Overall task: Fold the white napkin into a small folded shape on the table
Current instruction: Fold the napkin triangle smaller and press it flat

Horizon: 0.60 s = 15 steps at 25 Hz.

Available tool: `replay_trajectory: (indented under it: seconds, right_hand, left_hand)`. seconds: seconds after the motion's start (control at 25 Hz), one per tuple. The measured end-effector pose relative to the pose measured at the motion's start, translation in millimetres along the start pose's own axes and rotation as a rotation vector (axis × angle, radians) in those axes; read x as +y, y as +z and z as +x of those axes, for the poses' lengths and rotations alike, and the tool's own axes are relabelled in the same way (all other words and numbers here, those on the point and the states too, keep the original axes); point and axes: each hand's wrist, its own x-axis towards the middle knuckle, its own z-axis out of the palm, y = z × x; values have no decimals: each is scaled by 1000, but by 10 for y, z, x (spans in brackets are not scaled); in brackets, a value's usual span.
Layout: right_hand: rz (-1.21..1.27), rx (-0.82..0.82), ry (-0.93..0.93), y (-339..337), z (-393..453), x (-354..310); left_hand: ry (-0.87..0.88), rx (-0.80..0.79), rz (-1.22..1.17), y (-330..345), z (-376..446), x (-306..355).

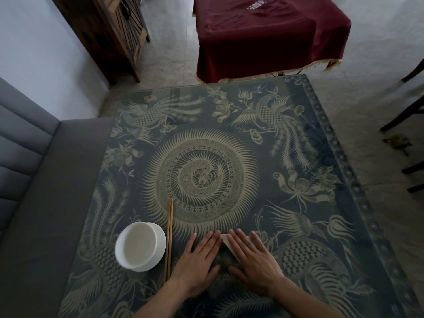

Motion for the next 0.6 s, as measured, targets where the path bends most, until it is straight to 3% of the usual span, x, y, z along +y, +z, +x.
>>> replay_trajectory:
  seconds: [0.24, 0.6]
  right_hand:
    - [-79, -44, 49, -66, -265, 381]
    - [-121, -42, 23, -100, -198, 313]
  left_hand:
    - [-2, -16, 6, -4, 5, 2]
    - [73, -10, 94, -126, 21, -103]
